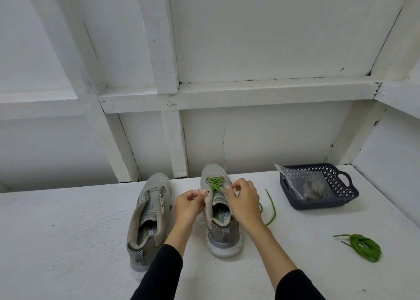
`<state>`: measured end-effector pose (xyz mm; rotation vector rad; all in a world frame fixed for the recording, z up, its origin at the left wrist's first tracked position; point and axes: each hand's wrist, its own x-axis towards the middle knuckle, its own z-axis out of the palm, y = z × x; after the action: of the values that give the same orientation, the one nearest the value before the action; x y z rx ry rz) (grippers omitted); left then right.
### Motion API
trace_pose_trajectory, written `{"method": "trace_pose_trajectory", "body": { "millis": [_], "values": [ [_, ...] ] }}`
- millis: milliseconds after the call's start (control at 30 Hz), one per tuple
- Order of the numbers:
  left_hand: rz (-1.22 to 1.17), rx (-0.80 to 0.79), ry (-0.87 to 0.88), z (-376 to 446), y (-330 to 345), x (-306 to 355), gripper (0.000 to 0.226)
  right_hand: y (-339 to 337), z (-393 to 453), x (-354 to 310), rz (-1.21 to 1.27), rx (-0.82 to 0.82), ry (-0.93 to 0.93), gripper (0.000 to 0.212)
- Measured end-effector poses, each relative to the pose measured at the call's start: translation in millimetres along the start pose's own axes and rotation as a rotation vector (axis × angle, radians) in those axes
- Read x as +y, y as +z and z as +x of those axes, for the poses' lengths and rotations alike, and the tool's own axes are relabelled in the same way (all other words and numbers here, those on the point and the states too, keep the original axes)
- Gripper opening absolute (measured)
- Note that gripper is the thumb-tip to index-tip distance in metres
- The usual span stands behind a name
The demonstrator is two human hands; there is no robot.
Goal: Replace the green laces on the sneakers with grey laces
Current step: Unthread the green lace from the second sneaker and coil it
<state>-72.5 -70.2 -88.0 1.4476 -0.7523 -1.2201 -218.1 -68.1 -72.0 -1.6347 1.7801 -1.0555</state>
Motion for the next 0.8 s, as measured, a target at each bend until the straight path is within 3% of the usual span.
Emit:
{"method": "trace_pose_trajectory", "body": {
  "millis": [67, 200, 333, 500, 633, 800],
  "values": [
    [0.024, -0.003, 0.015, 2, 0, -1, 0.012, 5, 1, 0, -0.001, -0.073, -0.016, 0.015],
    [0.053, -0.026, 0.046, 3, 0, 0, 0.012, 9, 1, 6, 0.063, -0.001, 0.013, 0.019],
    [0.160, -0.050, 0.080, 10, 0, 1, 0.014, 6, 4, 8, 0.210, 0.069, 0.201, 0.023],
    [0.627, -0.092, 0.379, 6, 2, 9, 0.006, 10, 1, 14, 0.322, 0.110, 0.284, 0.024],
    [1.022, -0.182, 0.625, 7, 12, 14, 0.025, 11, -8, 11, 0.382, 0.191, 0.269, 0.023],
    [1.221, -0.208, 0.701, 18, 16, 8, 0.028, 14, -10, 8, 0.345, 0.229, 0.233, 0.024]
  ]
}}
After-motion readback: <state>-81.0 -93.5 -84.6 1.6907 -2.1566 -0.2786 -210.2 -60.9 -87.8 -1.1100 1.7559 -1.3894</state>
